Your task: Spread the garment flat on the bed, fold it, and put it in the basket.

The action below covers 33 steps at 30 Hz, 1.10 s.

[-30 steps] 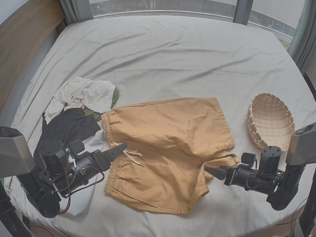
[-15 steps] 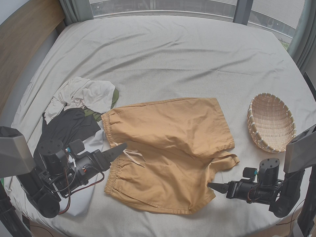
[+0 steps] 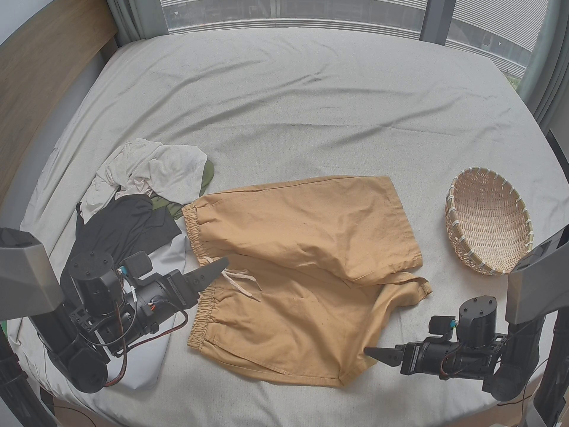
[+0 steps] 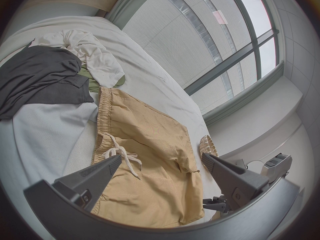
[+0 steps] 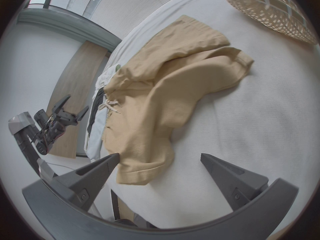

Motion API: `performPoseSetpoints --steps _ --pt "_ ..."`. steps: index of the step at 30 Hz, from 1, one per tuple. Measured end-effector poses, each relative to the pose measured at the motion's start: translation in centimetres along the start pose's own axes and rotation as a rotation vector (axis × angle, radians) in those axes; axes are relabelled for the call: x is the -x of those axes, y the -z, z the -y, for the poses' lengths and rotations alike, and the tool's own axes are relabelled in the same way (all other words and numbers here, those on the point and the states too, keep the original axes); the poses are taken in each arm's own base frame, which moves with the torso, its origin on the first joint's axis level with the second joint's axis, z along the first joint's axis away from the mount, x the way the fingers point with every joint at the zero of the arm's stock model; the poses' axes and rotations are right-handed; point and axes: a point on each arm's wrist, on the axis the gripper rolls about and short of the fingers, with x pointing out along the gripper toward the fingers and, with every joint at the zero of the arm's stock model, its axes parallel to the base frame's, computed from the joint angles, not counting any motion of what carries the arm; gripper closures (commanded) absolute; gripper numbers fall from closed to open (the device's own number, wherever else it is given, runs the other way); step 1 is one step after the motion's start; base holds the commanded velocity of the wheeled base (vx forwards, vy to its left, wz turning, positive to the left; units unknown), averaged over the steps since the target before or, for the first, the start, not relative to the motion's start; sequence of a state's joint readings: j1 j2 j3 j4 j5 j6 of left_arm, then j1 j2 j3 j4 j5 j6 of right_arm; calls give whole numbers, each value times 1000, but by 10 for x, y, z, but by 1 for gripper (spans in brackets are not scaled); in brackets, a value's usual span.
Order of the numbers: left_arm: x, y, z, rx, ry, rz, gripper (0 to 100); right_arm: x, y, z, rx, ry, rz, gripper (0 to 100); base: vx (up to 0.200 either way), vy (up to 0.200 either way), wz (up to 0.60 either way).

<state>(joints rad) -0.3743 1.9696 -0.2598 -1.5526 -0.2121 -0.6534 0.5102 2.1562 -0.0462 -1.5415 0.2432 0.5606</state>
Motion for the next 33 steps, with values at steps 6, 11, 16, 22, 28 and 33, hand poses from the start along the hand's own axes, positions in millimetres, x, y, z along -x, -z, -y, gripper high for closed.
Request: performPoseSetpoints --steps 6,11,16,22,28,33 --pt "0 0 0 0 -1 0 0 -7 -4 -19 6 -89 14 0 0 0 0" --pt "1 1 0 1 -3 -3 0 -16 -13 -27 16 -158 36 0 0 0 0" --pt "1 1 -1 1 -6 -6 0 -23 -18 -38 9 -234 42 0 0 0 0" --pt "1 1 -1 0 -5 -5 0 -31 -24 -47 22 -293 47 0 0 0 0" --pt "1 1 0 0 -4 -5 0 -52 -29 -40 16 -290 60 0 0 0 0" --pt "1 1 -1 0 -7 -5 0 -65 -29 -31 0 -268 54 0 0 0 0"
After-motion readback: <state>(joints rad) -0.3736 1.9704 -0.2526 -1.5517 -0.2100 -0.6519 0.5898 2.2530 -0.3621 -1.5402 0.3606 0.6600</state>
